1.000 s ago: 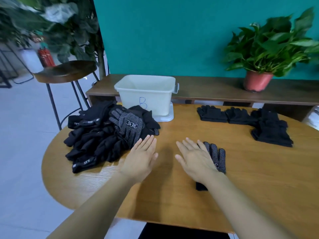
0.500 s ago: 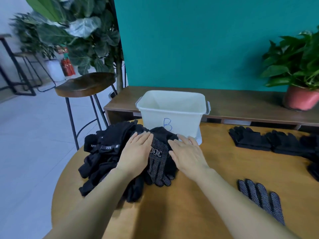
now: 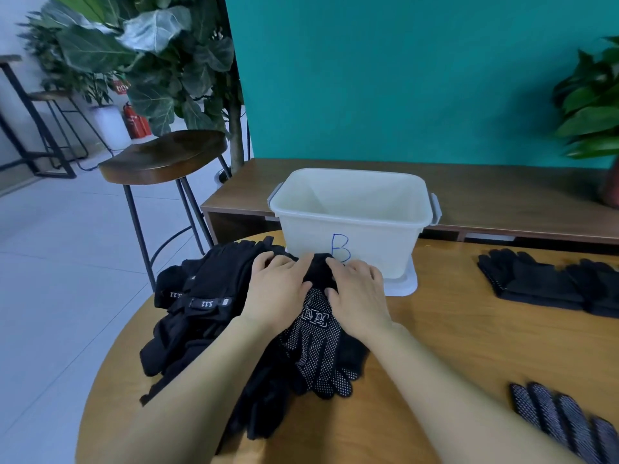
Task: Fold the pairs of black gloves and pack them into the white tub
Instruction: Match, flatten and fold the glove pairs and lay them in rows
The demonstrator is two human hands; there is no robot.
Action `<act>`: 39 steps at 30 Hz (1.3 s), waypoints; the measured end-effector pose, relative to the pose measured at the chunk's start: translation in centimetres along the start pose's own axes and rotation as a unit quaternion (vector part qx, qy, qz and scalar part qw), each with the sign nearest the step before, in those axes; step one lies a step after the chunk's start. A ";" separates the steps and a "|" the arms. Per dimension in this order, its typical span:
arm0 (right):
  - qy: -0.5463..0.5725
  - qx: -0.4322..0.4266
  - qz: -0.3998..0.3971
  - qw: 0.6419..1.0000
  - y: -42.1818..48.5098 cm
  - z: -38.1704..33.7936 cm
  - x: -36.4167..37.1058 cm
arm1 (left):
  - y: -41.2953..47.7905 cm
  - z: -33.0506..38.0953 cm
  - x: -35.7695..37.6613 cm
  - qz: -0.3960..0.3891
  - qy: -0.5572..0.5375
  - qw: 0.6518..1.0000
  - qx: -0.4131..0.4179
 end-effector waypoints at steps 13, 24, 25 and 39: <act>0.519 0.144 0.008 0.843 -5.0 0.9 -8.7 | -2.3 5.5 -10.9 -0.020 -0.451 0.891 -0.056; 0.432 0.143 -0.007 0.890 -15.4 4.9 -17.1 | -7.0 13.3 -12.7 -0.184 -0.505 0.840 -0.078; 0.421 0.149 -0.005 0.895 -16.2 5.3 -17.4 | -7.3 14.1 -12.8 -0.191 -0.495 0.845 -0.074; 0.435 0.224 0.005 0.872 -20.7 13.8 -18.6 | -6.0 22.5 -8.6 -0.298 -0.521 0.798 -0.050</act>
Point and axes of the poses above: each hand's wrist, its own y-axis towards the middle knuckle, its own x-axis out of the palm, z = x × y, the point moved 3 cm from there along y, towards the middle knuckle, and after that the axes turned 3 degrees about -x, right-handed, at the moved point
